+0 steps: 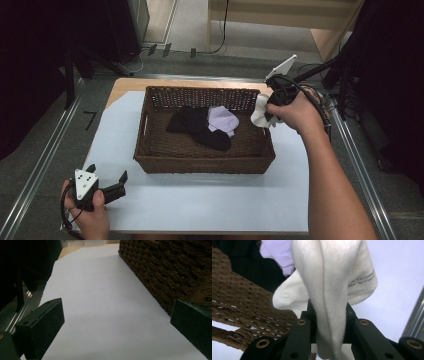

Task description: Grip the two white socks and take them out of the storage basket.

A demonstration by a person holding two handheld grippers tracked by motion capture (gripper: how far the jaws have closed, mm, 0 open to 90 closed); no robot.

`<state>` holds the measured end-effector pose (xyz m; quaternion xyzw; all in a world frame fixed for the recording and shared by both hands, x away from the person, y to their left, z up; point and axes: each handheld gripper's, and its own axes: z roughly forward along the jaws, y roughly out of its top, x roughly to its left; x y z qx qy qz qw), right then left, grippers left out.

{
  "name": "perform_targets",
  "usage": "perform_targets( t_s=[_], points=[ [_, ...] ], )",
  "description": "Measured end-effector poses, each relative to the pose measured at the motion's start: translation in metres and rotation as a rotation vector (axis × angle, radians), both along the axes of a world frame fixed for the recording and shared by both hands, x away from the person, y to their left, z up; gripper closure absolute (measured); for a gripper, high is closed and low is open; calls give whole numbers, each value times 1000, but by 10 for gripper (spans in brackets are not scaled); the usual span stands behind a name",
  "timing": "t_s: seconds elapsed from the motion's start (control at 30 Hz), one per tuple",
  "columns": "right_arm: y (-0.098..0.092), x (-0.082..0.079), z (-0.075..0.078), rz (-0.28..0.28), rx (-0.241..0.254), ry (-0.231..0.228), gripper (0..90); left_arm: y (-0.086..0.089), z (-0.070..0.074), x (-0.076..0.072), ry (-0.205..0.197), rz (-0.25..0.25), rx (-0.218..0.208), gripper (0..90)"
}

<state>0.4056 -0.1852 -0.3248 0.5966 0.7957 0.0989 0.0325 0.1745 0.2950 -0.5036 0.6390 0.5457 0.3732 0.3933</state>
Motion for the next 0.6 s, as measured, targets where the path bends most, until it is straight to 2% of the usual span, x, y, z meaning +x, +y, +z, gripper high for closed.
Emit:
perform_targets(
  t_s=[0.27,0.37,0.5,0.6],
  points=[
    [-25,-2,-1,-37,-25,-3,753,0,0,0,-1,-1,-1,0],
    [-36,-3,-5,-54,-32,3,753,1,0,0,5,1,-7,0],
    [-46,-4,-12,-73,-36,10,753,1,0,0,-7,1,-21,0],
    [-51,-4,-19,-79,-43,18,753,4,0,0,-5,1,-43,0]
  ],
)
